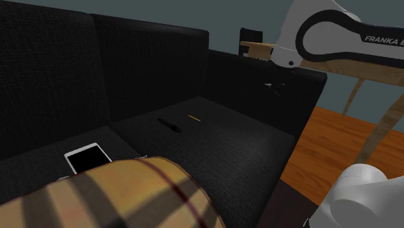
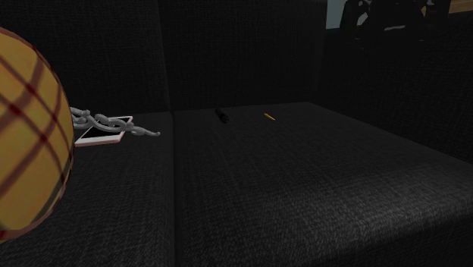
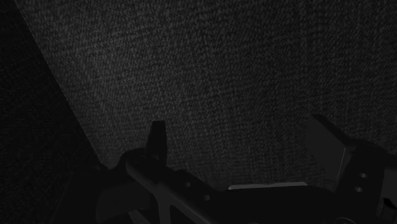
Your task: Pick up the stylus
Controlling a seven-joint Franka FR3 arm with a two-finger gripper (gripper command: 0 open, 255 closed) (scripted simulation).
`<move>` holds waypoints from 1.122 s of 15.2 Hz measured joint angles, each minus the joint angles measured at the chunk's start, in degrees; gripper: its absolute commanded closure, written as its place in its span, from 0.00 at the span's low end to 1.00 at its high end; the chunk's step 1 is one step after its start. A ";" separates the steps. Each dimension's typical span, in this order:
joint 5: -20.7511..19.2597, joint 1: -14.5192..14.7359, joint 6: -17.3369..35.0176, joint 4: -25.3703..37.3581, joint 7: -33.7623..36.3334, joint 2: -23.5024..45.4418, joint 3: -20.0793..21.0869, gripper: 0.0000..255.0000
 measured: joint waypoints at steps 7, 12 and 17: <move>0.98 1.00 3.20 4.66 2.94 9.66 3.76 0.00; 0.93 1.86 4.73 12.03 6.50 20.54 7.91 0.00; -0.53 2.67 5.65 19.54 9.59 31.10 11.25 0.00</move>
